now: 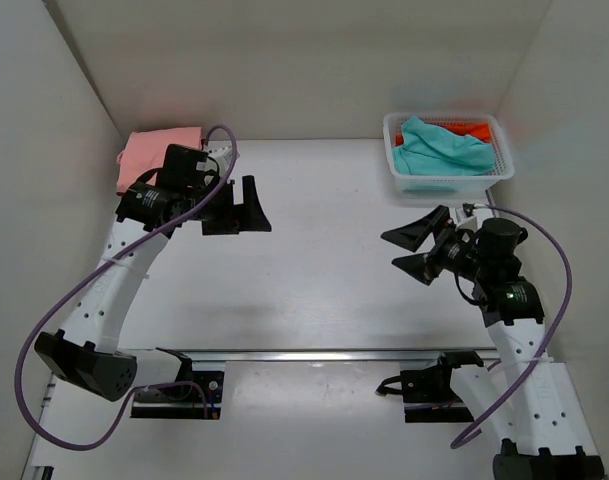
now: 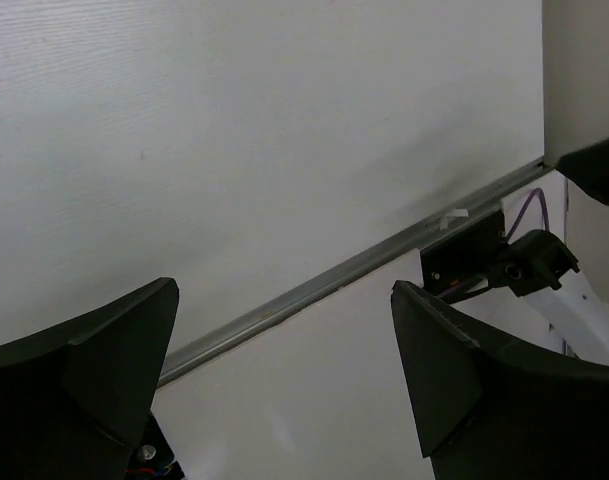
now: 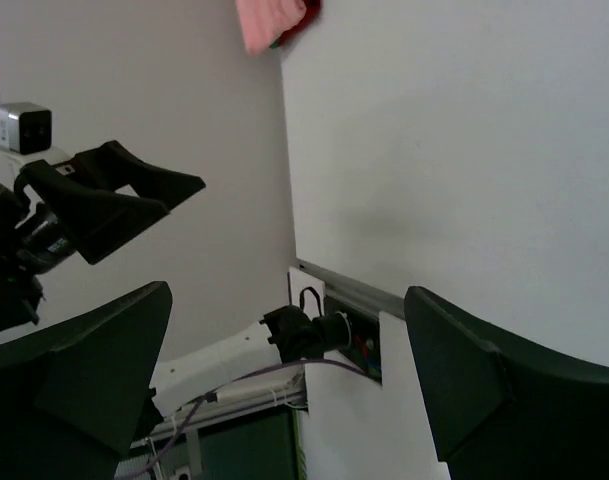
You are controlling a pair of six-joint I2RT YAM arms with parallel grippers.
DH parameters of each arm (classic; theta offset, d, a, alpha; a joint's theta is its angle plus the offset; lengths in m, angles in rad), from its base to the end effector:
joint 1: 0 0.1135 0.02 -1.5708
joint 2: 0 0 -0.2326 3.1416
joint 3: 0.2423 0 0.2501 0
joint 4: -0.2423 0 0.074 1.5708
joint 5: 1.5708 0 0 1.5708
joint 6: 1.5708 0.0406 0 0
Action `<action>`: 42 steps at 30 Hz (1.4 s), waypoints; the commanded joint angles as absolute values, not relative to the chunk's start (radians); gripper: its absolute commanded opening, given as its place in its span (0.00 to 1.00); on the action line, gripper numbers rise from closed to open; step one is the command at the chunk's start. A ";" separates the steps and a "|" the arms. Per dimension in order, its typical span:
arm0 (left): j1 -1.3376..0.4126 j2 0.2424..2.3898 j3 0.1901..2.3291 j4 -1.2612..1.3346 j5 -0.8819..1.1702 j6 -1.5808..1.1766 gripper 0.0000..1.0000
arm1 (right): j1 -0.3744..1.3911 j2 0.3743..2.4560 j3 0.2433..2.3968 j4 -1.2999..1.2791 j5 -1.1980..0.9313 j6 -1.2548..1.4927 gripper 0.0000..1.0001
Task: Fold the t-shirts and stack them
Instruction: Grab crumpled tshirt from bin with the right arm
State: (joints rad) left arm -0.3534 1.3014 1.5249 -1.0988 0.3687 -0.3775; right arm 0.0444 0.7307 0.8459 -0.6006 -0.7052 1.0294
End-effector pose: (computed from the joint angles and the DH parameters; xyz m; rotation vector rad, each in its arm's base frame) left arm 0.2325 -0.1014 0.3642 0.1397 2.5165 -0.7637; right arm 0.1725 0.0340 0.3073 0.6020 2.1408 1.3562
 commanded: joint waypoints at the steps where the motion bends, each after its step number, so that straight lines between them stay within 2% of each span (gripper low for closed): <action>1: -0.397 1.262 1.551 -1.063 0.443 -0.402 0.98 | 0.136 0.749 0.754 -0.188 -0.775 1.187 1.00; 4: -0.400 1.263 1.540 -1.052 0.474 -0.390 0.99 | 0.187 0.816 0.805 -0.157 -0.781 1.180 1.00; 6: -0.388 1.261 1.537 -1.052 0.480 -0.384 0.99 | 0.297 0.888 0.834 -0.092 -0.763 1.170 0.99; 12: -0.408 1.278 1.560 -1.048 0.489 -0.367 0.98 | 0.369 0.989 0.833 0.187 -0.864 1.232 0.99; 16: -0.387 1.267 1.549 -1.042 0.526 -0.361 0.99 | 0.396 1.055 0.891 0.172 -0.887 1.203 0.99; 22: -0.385 1.256 1.537 -1.034 0.528 -0.365 0.99 | 0.364 1.010 0.861 0.233 -0.910 1.221 1.00; 26: -0.391 1.247 1.539 -1.041 0.512 -0.376 0.99 | 0.319 0.873 0.807 0.224 -0.795 1.225 0.99; 28: -0.397 1.244 1.539 -1.038 0.509 -0.377 0.99 | 0.295 0.864 0.773 0.236 -0.811 1.271 0.99; 31: -0.387 1.221 1.510 -1.006 0.537 -0.387 0.99 | 0.302 0.911 0.845 0.192 -0.853 1.186 0.99; 33: -0.365 1.200 1.474 -0.957 0.564 -0.399 0.99 | 0.279 0.962 1.001 0.018 -0.888 1.045 1.00; 36: -0.354 1.138 1.422 -0.901 0.566 -0.429 0.99 | 0.092 1.000 1.112 -0.245 -0.879 0.838 0.99; 40: -0.302 1.097 1.407 -0.896 0.552 -0.440 0.98 | -0.241 1.055 1.100 -0.070 -0.997 0.863 1.00; 42: -0.288 1.108 1.425 -0.923 0.555 -0.419 0.98 | -0.304 1.162 1.216 -0.148 -0.907 0.737 0.99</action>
